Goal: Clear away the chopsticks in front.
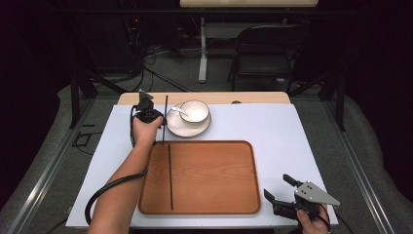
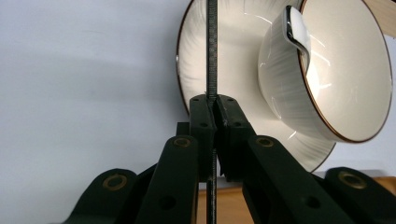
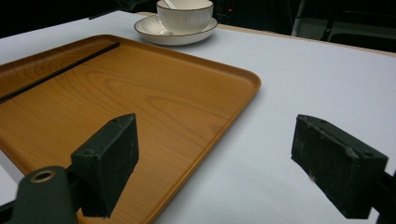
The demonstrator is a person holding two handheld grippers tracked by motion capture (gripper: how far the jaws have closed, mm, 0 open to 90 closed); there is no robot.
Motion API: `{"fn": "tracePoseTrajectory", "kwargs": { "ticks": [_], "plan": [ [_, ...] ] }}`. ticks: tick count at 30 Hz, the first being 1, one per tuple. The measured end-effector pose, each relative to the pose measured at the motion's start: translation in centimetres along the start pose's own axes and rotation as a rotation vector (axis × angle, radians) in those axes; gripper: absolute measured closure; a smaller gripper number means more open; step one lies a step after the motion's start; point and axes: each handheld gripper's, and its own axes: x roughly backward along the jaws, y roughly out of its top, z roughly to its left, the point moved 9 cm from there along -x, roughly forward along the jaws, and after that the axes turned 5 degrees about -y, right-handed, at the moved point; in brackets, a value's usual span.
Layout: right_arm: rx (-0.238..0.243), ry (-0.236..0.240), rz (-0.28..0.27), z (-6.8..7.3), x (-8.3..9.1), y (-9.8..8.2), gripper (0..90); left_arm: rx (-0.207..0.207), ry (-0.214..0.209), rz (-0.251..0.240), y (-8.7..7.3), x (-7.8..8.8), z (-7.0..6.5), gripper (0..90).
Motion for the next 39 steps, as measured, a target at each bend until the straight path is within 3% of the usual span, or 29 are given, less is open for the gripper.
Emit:
{"fn": "tracePoseTrajectory", "kwargs": {
  "ticks": [5, 11, 12, 15, 24, 29, 31, 32, 39],
  "plan": [
    [0.003, 0.000, 0.000, 0.0, -0.1, 0.0, 14.5, -0.010, -0.005, -0.011, -0.6, 1.8, 0.2, 86.0],
    [0.002, -0.001, 0.002, 0.0, -0.1, 0.0, 14.5, -0.037, -0.052, 0.015, -2.6, 3.9, 0.5, 85.9],
    [0.000, -0.003, 0.002, 0.0, -0.1, 0.0, 14.5, -0.041, -0.070, 0.020, -3.4, 4.5, 0.7, 86.0],
    [-0.001, -0.002, 0.002, 0.0, -0.1, 0.0, 14.5, -0.048, -0.077, 0.032, -4.2, 5.1, 0.9, 85.9],
    [-0.001, -0.004, 0.005, 0.1, -0.1, 0.0, 14.5, -0.087, -0.097, 0.059, -8.7, 8.1, 1.6, 85.9],
    [-0.002, -0.007, 0.006, 0.0, -0.1, 0.0, 14.5, -0.091, -0.107, 0.074, -10.5, 8.7, 1.8, 85.9],
    [-0.002, -0.009, 0.005, 0.0, -0.1, 0.0, 14.5, -0.100, -0.113, 0.094, -11.9, 8.9, 2.0, 85.9],
    [-0.002, -0.010, 0.005, 0.0, -0.1, 0.0, 14.5, -0.100, -0.113, 0.094, -11.9, 8.9, 2.0, 85.9],
    [-0.003, -0.012, 0.006, 0.0, -0.1, 0.0, 14.5, -0.103, -0.136, 0.142, -15.8, 8.4, 2.2, 85.9]
  ]
}}
